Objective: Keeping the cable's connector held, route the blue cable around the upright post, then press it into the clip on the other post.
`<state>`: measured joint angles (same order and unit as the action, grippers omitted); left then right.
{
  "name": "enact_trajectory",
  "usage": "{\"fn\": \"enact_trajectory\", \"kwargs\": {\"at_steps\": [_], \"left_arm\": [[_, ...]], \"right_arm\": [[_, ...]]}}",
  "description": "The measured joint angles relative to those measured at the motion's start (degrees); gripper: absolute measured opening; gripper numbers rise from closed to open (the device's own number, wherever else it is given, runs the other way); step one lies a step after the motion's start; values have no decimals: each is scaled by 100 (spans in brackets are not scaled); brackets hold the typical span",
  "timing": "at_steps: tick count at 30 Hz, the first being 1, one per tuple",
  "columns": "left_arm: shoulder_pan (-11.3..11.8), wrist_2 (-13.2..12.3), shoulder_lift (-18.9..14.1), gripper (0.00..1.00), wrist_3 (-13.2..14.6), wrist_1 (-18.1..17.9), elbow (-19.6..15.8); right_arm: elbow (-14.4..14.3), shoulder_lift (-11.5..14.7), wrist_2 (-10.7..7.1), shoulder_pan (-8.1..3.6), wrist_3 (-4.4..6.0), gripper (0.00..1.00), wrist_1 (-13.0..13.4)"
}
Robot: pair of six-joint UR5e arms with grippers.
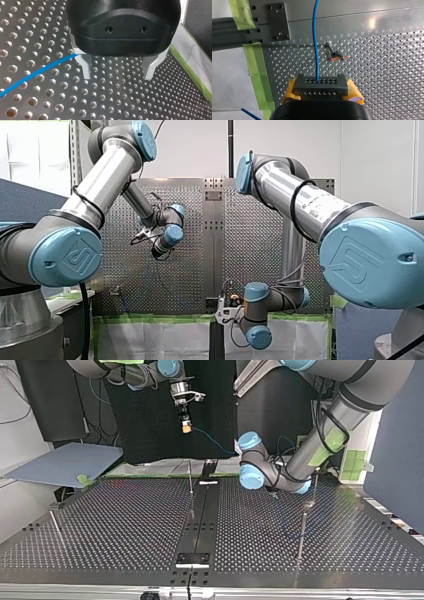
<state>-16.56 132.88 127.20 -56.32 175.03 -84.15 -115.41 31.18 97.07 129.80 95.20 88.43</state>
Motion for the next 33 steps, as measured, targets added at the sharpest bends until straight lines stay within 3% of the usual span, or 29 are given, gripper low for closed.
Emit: {"fn": "enact_trajectory", "kwargs": {"at_steps": [10,20,33], "left_arm": [[-9,30,84,98,-24,127,-8],[-92,176,441,98,-128,378,-12],[-277,208,773,98,-73,404,-12]], "right_arm": [[-2,0,14,3,-5,0,-9],[-2,0,14,1,-1,0,-9],[0,0,40,-13,0,0,-26]]}}
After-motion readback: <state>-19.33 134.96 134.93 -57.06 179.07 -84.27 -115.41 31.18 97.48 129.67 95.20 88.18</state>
